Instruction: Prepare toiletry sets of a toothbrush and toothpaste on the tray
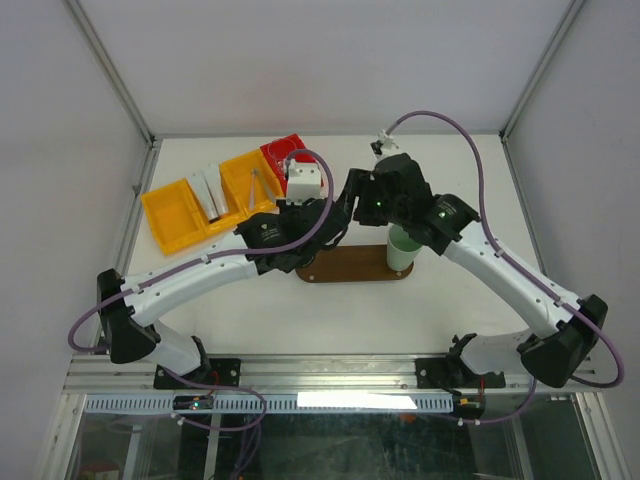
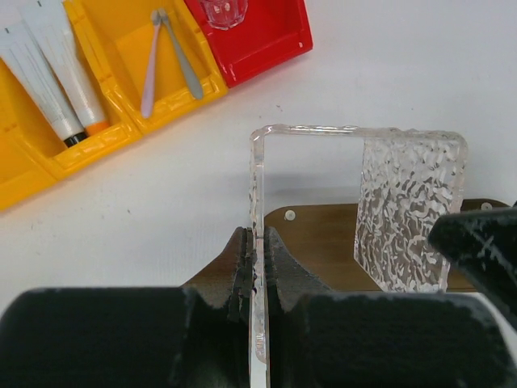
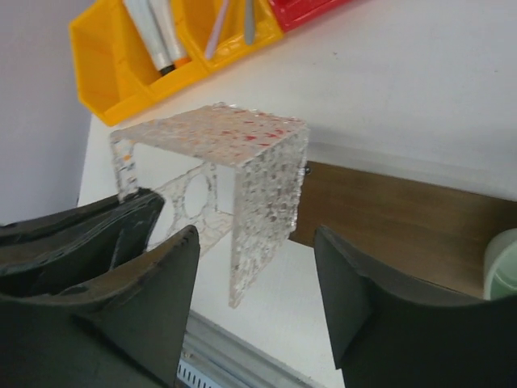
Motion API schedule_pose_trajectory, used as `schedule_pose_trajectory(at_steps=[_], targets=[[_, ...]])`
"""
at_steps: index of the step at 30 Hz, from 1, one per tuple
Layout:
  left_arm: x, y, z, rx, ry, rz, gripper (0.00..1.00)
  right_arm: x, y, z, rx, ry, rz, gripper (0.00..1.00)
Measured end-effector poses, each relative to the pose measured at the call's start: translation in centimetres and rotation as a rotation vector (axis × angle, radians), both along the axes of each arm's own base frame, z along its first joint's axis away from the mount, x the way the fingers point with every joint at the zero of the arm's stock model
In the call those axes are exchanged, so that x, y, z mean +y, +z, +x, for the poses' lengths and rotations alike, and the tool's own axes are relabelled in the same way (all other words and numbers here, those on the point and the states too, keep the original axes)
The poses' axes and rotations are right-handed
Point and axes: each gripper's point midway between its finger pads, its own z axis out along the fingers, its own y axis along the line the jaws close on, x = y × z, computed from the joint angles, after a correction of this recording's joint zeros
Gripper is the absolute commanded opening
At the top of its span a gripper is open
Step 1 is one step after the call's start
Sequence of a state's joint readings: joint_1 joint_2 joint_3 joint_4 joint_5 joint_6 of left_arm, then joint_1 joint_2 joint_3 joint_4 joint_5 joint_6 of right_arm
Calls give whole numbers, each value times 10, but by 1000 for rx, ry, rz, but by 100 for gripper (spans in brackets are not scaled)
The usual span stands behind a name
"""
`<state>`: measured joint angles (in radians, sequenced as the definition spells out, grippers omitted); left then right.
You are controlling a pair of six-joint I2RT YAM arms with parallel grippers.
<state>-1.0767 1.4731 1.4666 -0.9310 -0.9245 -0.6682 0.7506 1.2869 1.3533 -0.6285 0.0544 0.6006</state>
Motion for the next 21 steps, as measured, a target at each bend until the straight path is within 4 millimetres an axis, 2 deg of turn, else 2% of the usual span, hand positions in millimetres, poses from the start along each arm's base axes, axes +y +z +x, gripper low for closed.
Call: schedule_pose_trajectory(at_steps=[2,5,8,10,13,14,15,17,18,21], targets=[[1,0,0,-7,15,5,0,-2,-9,7,12,-32,-27,50],[4,-1,0,-7,28,11,0,2,-21,12,29,-53,-48,49],[6,-2,0,-8,37,22,0,14,-31,14,46,-44,-70,48],[5,-1,0,-8,38,20,0,22,-41,15,58,-38,-94,41],[2,2,2,-11,39,12,2,29,-55,15,80,-32,-124,21],[1,2,2,-11,39,11,14,31,-60,16,88,-33,-129,17],[1,2,3,-8,39,16,20,31,-62,17,90,-36,-134,11],[-1,1,3,-7,38,11,27,30,-67,18,92,-44,-150,0],[-4,3,2,-11,35,-2,31,30,-68,19,95,-46,-153,0],[-5,6,-1,-7,24,-15,55,29,-65,20,85,-49,-142,0]])
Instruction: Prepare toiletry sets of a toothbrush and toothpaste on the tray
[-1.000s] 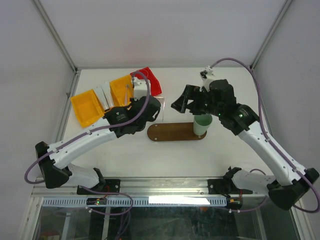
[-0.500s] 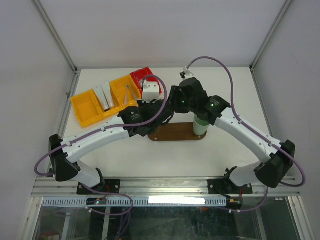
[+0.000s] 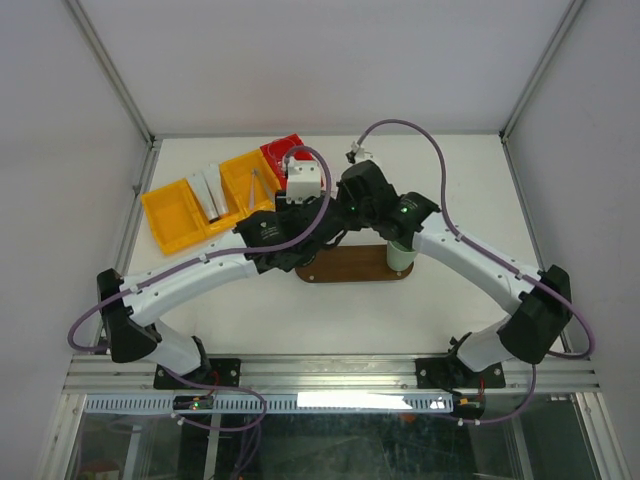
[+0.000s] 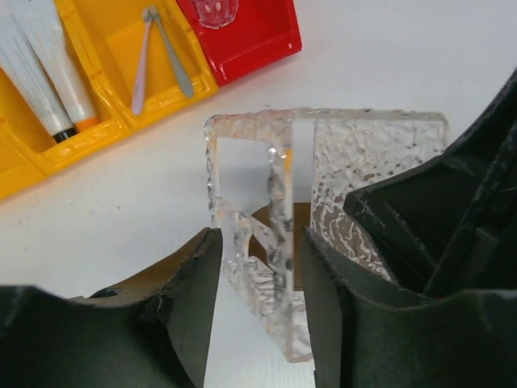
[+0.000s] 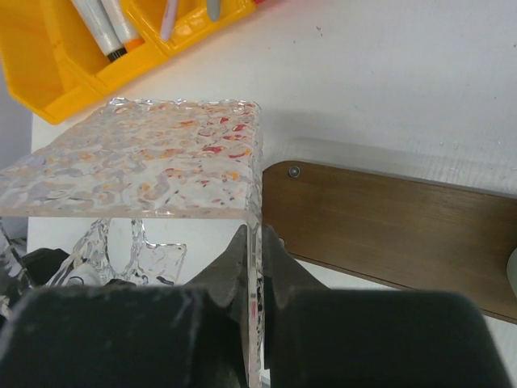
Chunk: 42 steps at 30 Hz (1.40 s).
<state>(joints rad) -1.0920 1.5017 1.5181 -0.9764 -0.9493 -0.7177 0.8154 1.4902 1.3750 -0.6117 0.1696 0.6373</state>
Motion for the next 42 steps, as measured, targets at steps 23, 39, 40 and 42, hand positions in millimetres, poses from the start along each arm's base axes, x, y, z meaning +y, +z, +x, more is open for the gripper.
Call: schedule_pose_trajectory(at_steps=[23,39,40,42], targets=[[-4,138,-63,-121,-551,-688,68,-83,90,-23,-178,156,420,0],[-31,71,-38,74,-503,-539,50,-67,90,-26,-135,233,547,0],[-33,68,-36,80,-502,-535,50,-67,91,-26,-139,235,549,0],[-34,66,-36,85,-501,-532,47,-67,89,-25,-134,233,547,0]])
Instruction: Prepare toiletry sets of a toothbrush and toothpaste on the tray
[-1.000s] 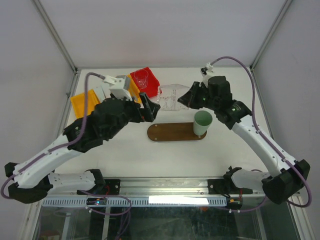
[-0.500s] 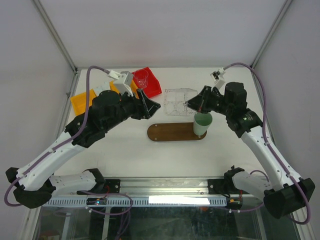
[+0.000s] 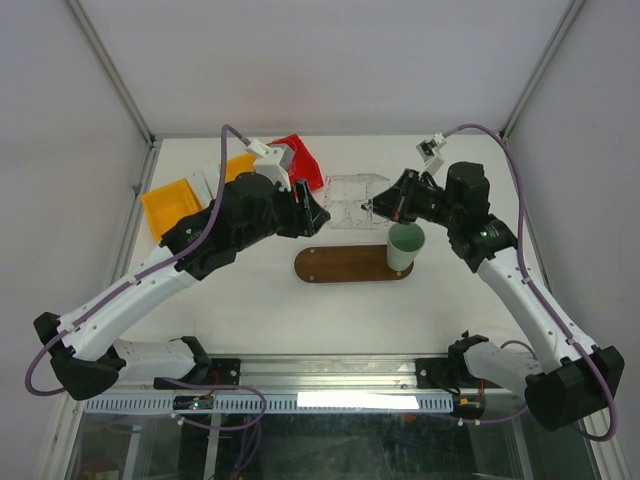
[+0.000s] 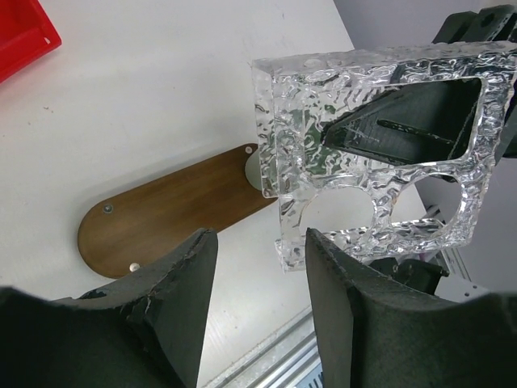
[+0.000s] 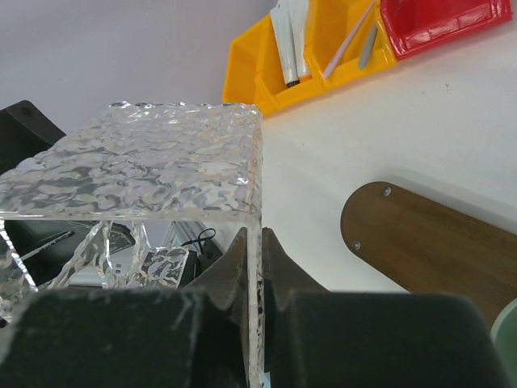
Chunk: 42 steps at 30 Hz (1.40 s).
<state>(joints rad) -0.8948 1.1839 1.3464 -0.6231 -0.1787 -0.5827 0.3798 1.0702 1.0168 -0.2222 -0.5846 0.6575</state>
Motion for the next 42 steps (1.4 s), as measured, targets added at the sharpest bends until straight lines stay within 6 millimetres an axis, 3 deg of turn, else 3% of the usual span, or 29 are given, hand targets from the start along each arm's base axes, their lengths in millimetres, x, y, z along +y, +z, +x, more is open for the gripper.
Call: schedule_pose_trajectory(at_steps=[4,12,25,42], targets=[[-1,1,0,0,-3,-2,43,1,-2,1,11,0,7,0],[-6,-3,7,20,7,30,46,3,-9,6,31,-6,18,0],[-8,-8,14,35,31,64,31,7,-15,8,42,-5,10,0],[-6,-12,17,39,52,87,29,16,-20,9,64,-3,10,0]])
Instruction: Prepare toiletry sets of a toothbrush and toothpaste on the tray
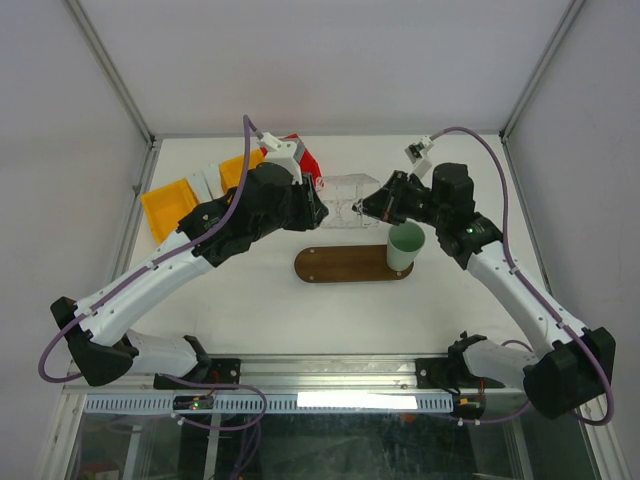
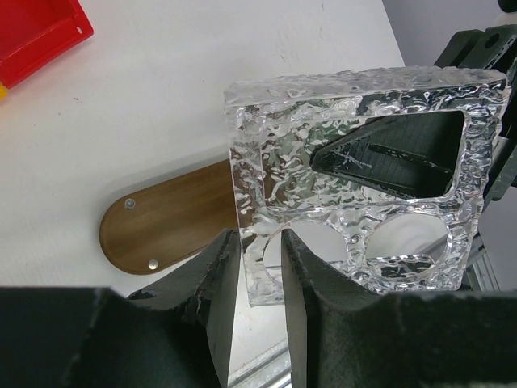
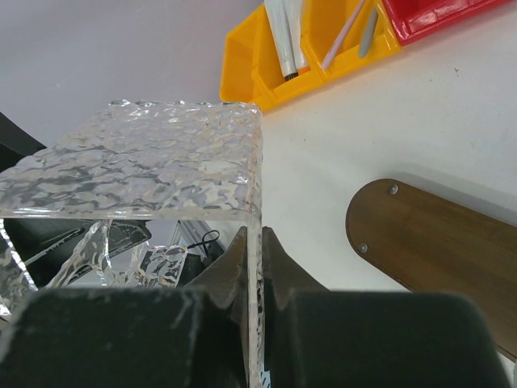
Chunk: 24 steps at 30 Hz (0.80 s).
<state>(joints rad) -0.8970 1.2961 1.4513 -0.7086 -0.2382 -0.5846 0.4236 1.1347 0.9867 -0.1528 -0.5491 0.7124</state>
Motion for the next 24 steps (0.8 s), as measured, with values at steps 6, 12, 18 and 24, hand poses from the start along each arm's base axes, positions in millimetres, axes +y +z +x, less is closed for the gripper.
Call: schedule_pose_trajectory(at_steps=[6,12,18,24], targets=[[2,-1,2,-4,15,7,14,3,2,1,3,-1,12,1],[4,-1,3,-4,25,12,0,5,-1,4,10,-5,13,13],[6,-2,3,-3,33,19,0,6,-6,6,27,-9,7,34],[18,-5,2,6,77,44,0,2,-9,9,39,-32,-29,61]])
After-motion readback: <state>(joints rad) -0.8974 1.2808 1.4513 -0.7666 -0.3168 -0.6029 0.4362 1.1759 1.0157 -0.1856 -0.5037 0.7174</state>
